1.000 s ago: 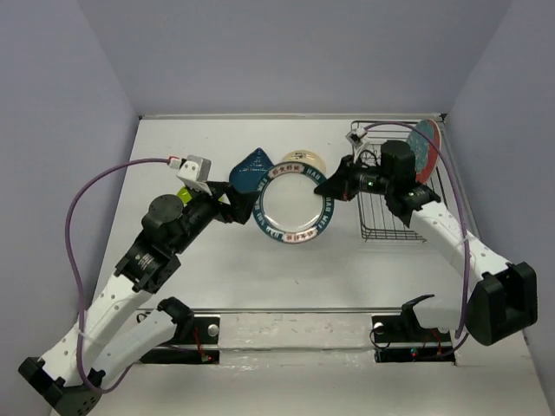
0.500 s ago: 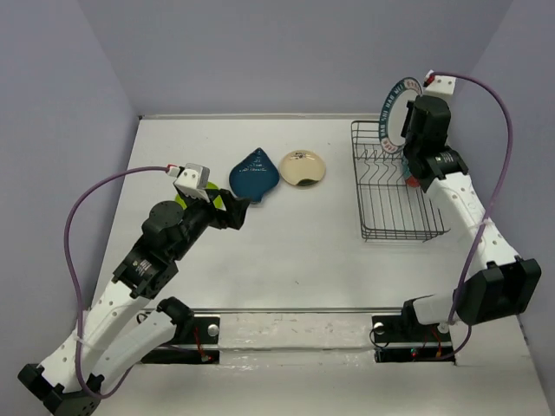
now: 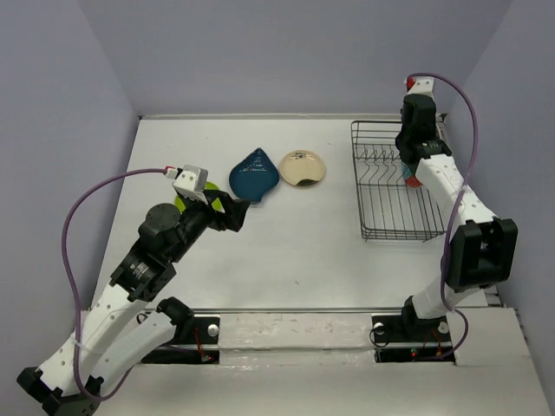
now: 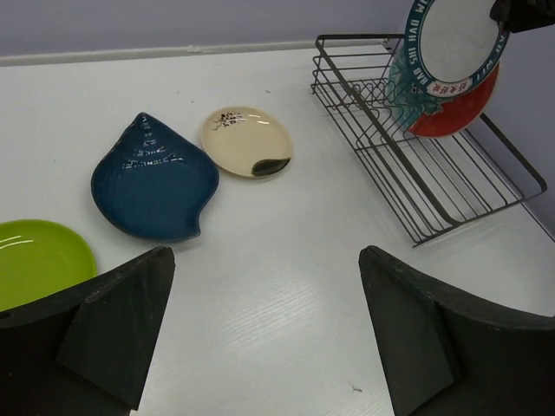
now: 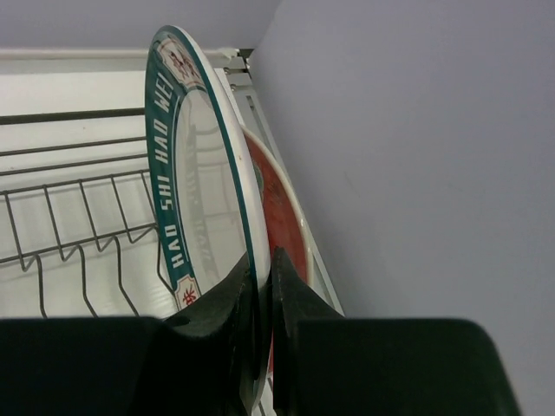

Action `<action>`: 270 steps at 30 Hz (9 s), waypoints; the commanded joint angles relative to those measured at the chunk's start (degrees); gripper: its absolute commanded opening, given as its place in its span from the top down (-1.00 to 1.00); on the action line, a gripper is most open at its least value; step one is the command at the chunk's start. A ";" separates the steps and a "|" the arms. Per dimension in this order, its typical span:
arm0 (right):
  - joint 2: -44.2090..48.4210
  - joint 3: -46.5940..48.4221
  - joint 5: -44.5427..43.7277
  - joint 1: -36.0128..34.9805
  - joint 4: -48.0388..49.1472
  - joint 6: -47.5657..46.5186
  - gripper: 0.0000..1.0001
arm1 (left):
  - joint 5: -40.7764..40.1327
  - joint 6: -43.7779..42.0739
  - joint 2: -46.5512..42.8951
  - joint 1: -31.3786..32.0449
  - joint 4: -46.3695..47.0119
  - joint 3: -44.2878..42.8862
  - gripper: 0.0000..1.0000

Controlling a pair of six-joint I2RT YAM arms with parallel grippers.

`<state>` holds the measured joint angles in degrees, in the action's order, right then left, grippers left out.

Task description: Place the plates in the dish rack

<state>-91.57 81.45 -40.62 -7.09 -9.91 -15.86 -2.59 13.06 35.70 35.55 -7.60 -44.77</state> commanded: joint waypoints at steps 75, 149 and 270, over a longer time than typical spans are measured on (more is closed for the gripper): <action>32.69 -35.66 67.60 -12.50 11.12 41.69 -0.80 | -12.18 29.47 53.70 -17.01 35.37 2.48 0.89; -18.64 40.72 -1.92 -3.72 -40.01 5.76 0.86 | 6.28 0.39 -4.59 -2.24 0.56 4.26 -0.98; 18.97 -31.35 62.58 -16.55 7.80 36.33 -0.98 | 18.14 32.03 42.53 -3.91 50.30 10.92 0.89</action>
<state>-71.68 47.75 17.78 -23.33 -0.99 21.56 12.10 43.44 84.31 30.04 35.38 -39.22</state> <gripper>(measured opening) 0.989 0.102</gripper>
